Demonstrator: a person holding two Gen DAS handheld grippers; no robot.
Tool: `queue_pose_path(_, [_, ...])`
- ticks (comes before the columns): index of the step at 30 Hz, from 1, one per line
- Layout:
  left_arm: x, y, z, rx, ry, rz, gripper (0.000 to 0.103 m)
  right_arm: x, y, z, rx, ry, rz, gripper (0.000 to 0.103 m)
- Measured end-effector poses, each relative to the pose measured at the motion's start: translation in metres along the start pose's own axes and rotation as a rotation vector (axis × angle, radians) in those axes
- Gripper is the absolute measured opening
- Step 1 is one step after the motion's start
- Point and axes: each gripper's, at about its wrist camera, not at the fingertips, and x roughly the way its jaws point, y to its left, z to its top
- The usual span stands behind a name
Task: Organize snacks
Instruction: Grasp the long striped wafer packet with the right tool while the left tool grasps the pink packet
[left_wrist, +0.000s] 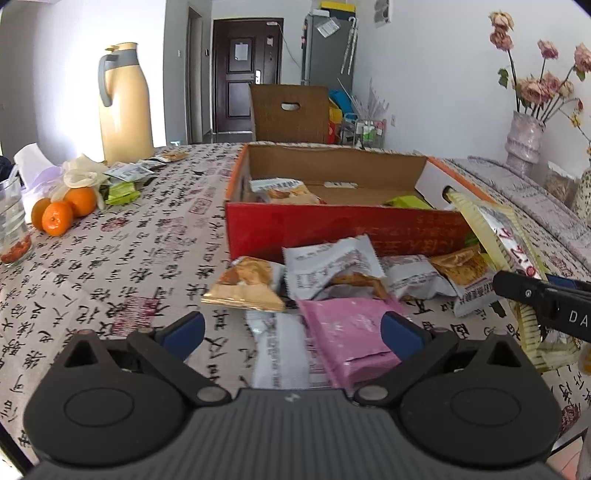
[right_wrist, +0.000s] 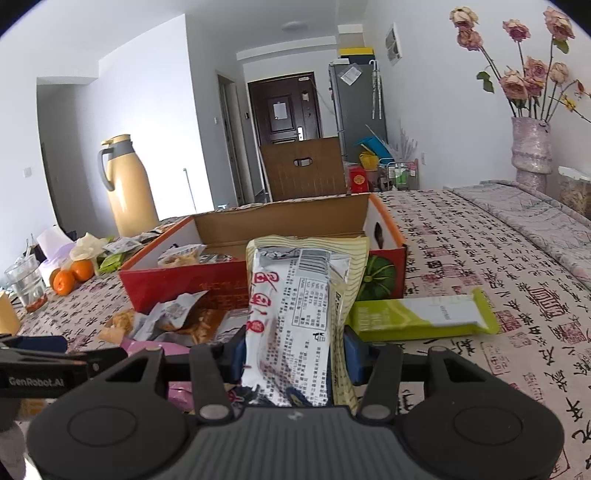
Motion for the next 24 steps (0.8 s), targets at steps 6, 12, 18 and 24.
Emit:
queue_pose_path(6, [0.014,-0.025,0.005,0.026,0.053,0.0,0.103,-0.001,-0.013,-0.002,0.025,-0.004,-0.011,0.049])
queue_pose_path(12, [0.028,-0.046,0.01,0.028,0.107,0.028,0.103,0.0,-0.029,-0.003,0.054,-0.01,-0.021,0.049])
queue_pose_path(18, [0.043,-0.062,0.013,0.019,0.146,0.118,0.103,0.001,-0.041,-0.005,0.078,-0.009,-0.016,0.049])
queue_pose_path(24, [0.053,-0.074,0.012,0.045,0.149,0.205,0.103,0.003,-0.047,-0.008,0.095,-0.007,-0.004,0.049])
